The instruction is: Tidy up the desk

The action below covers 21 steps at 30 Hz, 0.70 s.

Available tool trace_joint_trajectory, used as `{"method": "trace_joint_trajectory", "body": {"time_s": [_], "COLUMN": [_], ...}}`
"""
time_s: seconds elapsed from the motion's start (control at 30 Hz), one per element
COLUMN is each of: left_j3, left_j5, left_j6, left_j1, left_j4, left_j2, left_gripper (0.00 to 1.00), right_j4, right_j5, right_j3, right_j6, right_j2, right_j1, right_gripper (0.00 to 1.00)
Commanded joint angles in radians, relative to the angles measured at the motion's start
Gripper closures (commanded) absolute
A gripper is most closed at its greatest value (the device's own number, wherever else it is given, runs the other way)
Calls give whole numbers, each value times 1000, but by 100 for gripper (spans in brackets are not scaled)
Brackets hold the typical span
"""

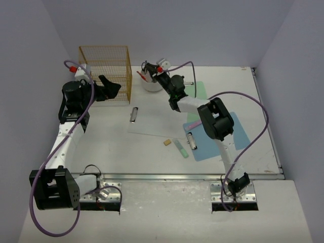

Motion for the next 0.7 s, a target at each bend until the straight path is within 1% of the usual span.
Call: {"method": "trace_joint_trajectory", "body": {"time_s": [0.0,0.23,0.43,0.53,0.6,0.67], "left_j3": [-16,-45,-47,-46,-46,-44], "left_j5": [25,38,46,53,56,56], "left_j6": [-2,1,0,1,0,-4], "left_j1": [21,37,43,49,50,53], "left_j4": [27,48,55,54,54,55], "left_j2": [-8,4,15,18,21,23], "left_gripper": [0,0,0,0,0,0], "right_j4": [248,283,269,262,259,252], "right_j5": [-26,-107,-142,-161,-175,-185], "right_j3": [67,99,138,127,118,104], "right_j6": [-104,-143,-165,-173,-179,-181], "right_j2": [36,93,145,152,154,153], "right_j1": [-4,-3,-5,-6,-7,-8], "right_gripper": [100,100,99,94,87,84]}}
